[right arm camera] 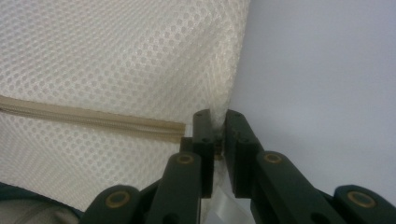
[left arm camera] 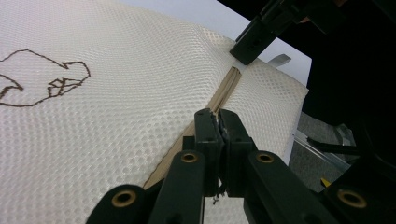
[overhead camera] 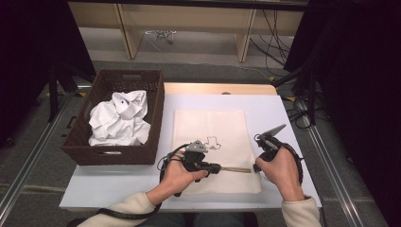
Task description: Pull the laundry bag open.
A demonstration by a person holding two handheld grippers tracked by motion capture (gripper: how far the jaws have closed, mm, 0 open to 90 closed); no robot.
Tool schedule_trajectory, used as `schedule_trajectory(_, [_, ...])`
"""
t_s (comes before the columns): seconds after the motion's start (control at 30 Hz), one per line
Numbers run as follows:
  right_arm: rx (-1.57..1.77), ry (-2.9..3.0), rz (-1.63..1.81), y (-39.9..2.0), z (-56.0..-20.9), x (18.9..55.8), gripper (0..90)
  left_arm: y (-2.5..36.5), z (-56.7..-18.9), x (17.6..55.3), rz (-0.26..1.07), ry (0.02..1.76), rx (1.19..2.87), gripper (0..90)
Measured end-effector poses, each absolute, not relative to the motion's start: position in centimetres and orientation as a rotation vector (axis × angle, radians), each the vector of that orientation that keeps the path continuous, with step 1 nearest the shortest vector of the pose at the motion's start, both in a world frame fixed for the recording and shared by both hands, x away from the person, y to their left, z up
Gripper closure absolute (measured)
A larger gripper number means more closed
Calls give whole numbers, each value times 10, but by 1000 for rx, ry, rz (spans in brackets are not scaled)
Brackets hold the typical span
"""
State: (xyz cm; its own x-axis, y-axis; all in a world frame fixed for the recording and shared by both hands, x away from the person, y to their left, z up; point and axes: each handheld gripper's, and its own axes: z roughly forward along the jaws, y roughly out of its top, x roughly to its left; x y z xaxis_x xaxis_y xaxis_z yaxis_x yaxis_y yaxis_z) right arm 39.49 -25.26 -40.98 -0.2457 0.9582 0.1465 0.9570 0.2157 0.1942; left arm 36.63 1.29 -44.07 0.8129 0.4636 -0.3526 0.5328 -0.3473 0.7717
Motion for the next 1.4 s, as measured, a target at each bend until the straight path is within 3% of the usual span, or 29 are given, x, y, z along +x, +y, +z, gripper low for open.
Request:
schedule_trajectory(0.33, [1903,2450,393,-253,-411,395,847,23,-440,363,-72,751,1991,870])
schedule_trajectory(0.47, [2041,2408,332,-248,-408,394,846,26,-439,363,-75,760,1977,871])
schedule_trajectory(0.57, [1915,2453,378,-253,-412,395,847,28,-439,361,-72,753,1986,871])
schedule_trajectory(1.13, [2045,2399,342,-248,-408,395,847,42,-439,360,-71,774,1966,870])
schedule_trajectory(1.4, [1952,2417,373,-252,-412,396,846,51,-440,358,-63,783,1970,871])
